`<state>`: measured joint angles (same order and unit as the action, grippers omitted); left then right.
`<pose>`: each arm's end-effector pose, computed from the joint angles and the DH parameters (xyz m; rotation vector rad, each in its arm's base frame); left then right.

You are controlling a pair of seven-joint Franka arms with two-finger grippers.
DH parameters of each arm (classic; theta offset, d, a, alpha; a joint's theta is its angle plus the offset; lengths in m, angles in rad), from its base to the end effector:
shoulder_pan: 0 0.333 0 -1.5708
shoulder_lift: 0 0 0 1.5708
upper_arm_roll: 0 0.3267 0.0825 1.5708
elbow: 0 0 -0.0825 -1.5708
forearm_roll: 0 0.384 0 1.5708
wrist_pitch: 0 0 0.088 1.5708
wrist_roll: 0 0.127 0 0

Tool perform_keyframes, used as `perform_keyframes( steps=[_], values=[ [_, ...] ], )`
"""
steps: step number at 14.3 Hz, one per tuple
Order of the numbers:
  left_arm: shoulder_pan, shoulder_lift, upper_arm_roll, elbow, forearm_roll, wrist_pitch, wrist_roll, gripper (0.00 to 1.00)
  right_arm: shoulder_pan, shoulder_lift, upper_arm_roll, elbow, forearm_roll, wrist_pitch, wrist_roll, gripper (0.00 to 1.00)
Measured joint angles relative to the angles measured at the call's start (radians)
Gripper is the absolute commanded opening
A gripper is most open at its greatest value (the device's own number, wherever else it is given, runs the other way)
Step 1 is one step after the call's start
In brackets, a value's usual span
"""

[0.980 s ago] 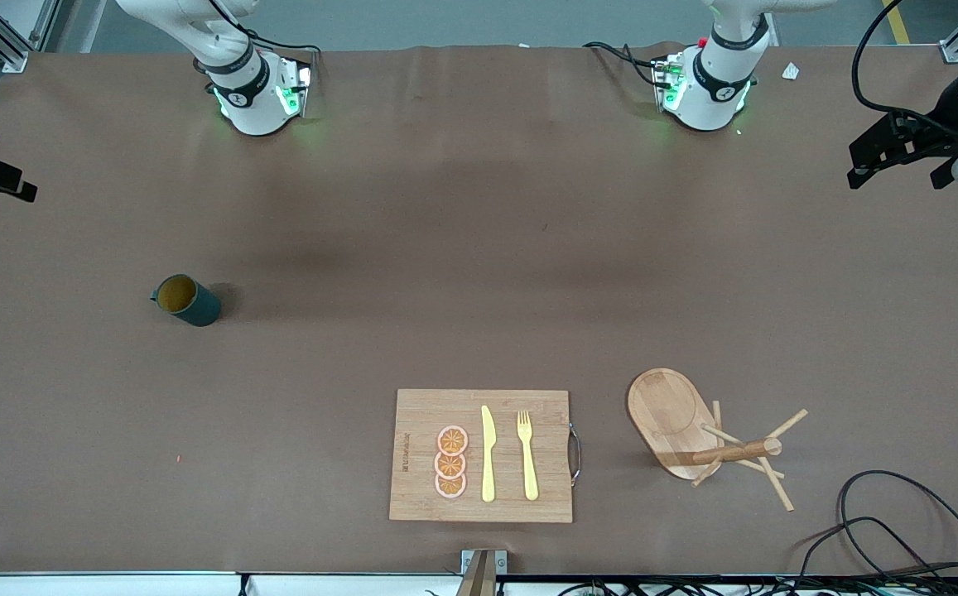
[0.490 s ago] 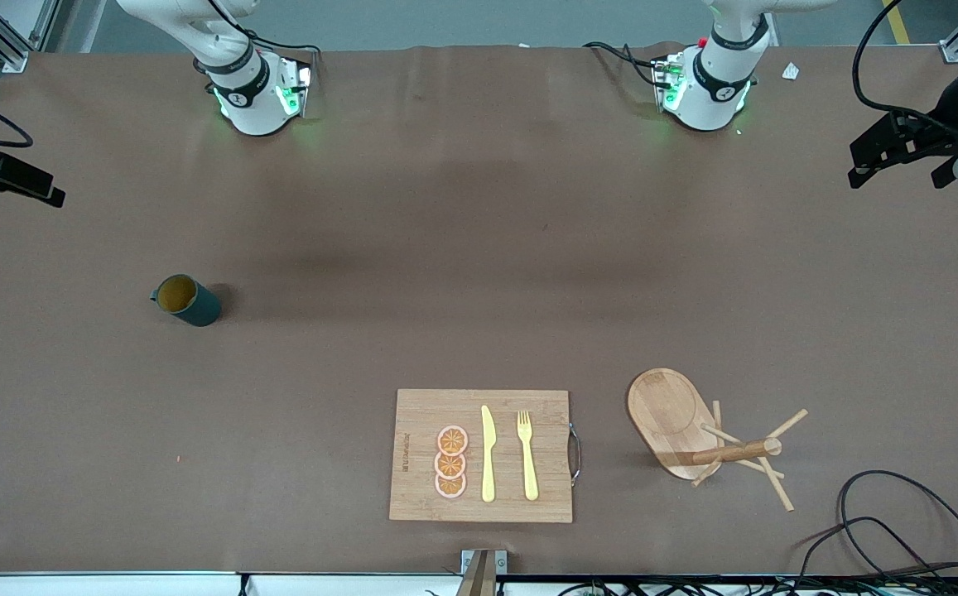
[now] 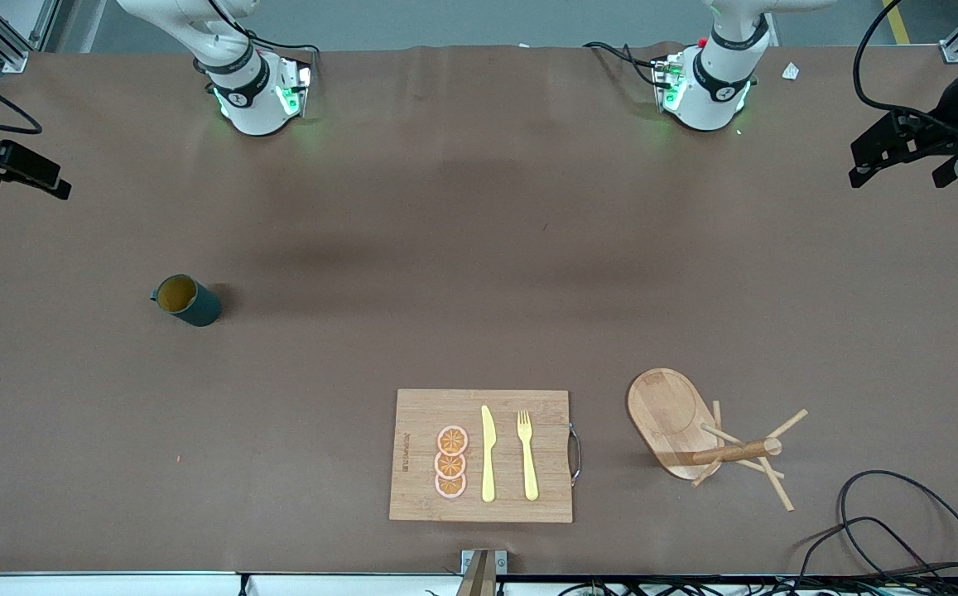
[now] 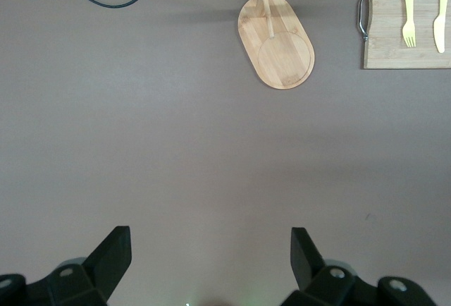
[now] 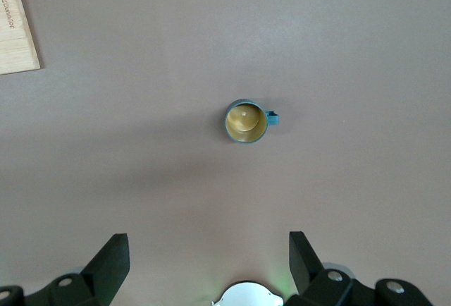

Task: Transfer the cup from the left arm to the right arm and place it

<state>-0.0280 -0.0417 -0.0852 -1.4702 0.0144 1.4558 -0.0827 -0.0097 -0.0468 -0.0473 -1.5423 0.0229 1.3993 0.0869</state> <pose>0.5254 -0.0589 0.6744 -3.1259 0.0447 -0.0450 0.5185 -0.0270 0.6395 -3.1067 0.2193 0.1506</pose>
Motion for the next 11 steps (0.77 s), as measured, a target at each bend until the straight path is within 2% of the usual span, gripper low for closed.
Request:
perform_keyframes(
  steps=[11],
  values=[
    [0.002, -0.007, 0.005, 0.0, 0.0, -0.001, 0.0, 1.0, 0.006, -0.027, 0.012, -0.02, 0.001, 0.023, 0.002, 1.0]
  ],
)
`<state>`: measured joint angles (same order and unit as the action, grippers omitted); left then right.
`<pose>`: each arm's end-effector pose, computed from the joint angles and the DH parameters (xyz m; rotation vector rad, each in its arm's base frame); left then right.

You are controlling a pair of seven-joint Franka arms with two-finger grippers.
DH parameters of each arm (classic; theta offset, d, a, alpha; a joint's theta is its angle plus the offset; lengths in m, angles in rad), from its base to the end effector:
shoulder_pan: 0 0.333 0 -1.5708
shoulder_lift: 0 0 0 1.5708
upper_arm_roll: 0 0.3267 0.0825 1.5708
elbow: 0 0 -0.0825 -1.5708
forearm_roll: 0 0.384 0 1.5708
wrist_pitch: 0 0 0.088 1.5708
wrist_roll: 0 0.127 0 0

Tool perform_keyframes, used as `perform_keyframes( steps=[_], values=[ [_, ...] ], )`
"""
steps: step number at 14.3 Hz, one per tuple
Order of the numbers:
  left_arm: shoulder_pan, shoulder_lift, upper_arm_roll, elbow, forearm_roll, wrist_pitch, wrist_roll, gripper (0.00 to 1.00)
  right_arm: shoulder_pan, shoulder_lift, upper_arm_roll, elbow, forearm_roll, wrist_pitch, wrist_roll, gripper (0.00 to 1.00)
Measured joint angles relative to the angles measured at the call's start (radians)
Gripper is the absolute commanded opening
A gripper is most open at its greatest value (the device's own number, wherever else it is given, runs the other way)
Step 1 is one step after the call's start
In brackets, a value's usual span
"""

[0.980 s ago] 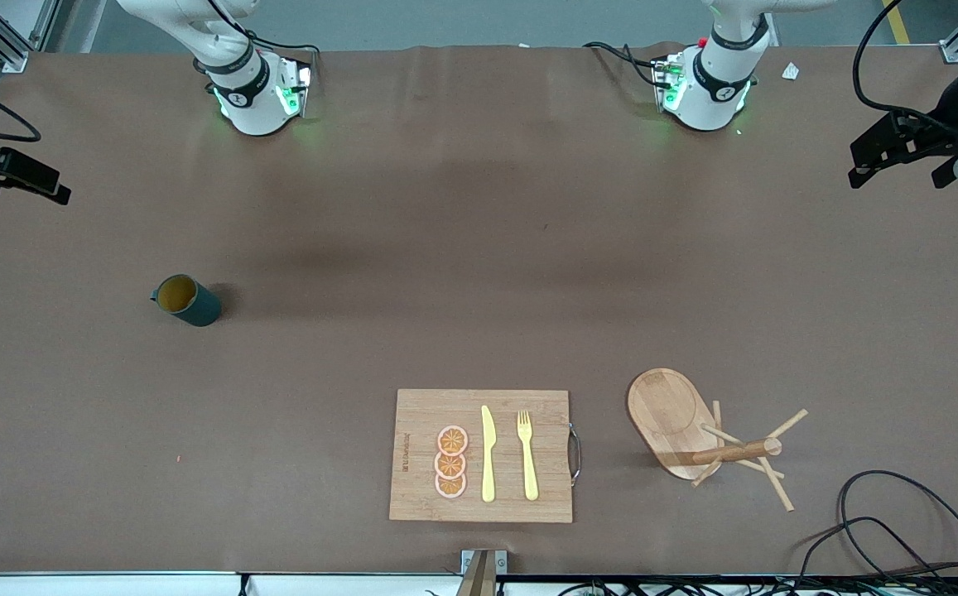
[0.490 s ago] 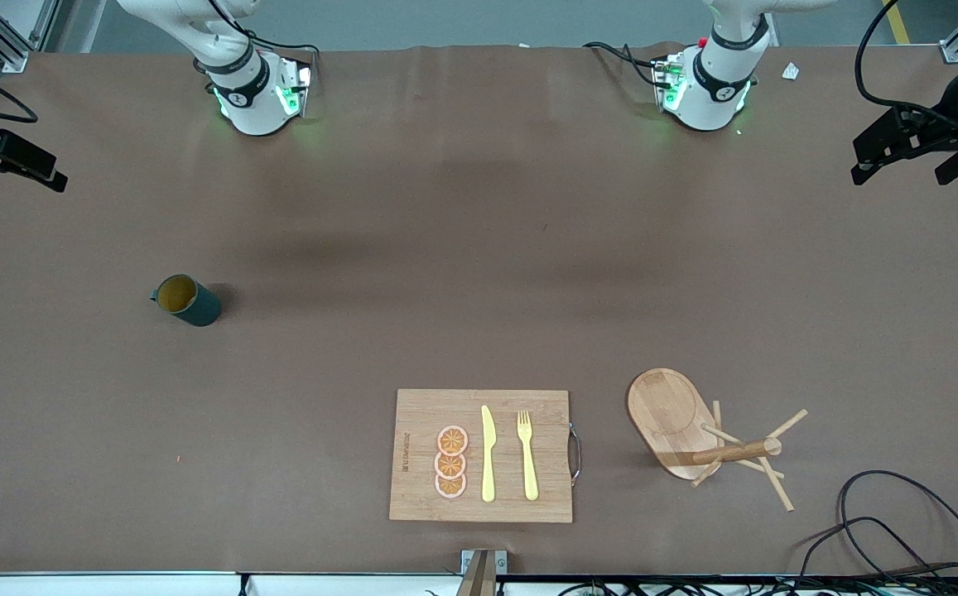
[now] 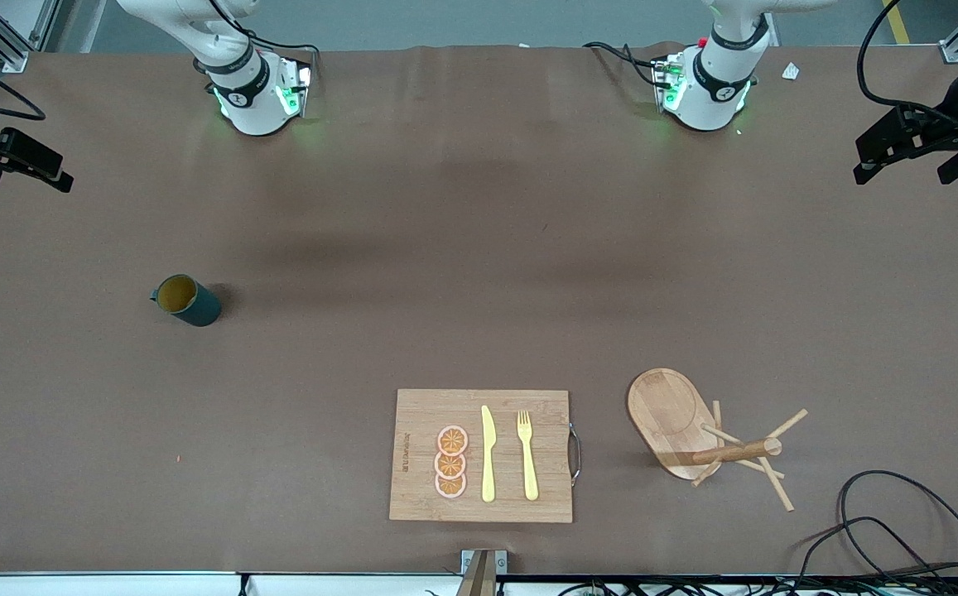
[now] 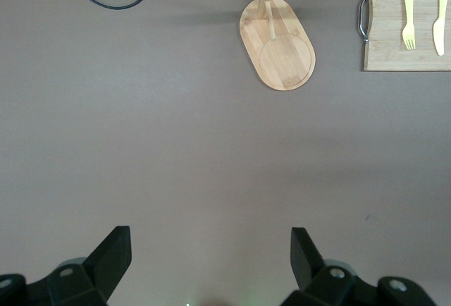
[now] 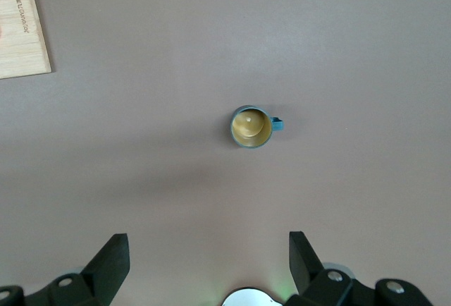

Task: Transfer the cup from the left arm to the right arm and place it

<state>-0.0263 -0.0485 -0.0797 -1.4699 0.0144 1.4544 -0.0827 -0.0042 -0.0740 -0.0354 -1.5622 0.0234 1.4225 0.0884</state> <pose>0.5233 -0.0550 0.6780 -3.1260 0.0334 -0.0538 0.5132 -0.0179 0.6463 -3.1095 0.1948 0.1034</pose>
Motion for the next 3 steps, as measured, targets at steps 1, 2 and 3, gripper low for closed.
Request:
perform_keyframes(
  steps=[1, 2, 3],
  values=[
    [0.0, 0.0, 0.003, 0.0, 0.0, 0.0, 0.0, 1.0, 0.0, 0.0, 0.0, -0.001, 0.0, 0.0, 0.0, 1.0],
    [0.001, 0.0, 0.008, 0.0, 0.0, 0.0, 0.0, 1.0, 0.0, 0.0, 0.0, -0.001, 0.0, 0.001, 0.0, 1.0],
    [0.001, 0.0, 0.011, 0.0, 0.0, 0.0, 0.0, 1.0, 0.0, 0.0, -0.001, -0.001, 0.001, 0.001, 0.001, 1.0]
  ],
)
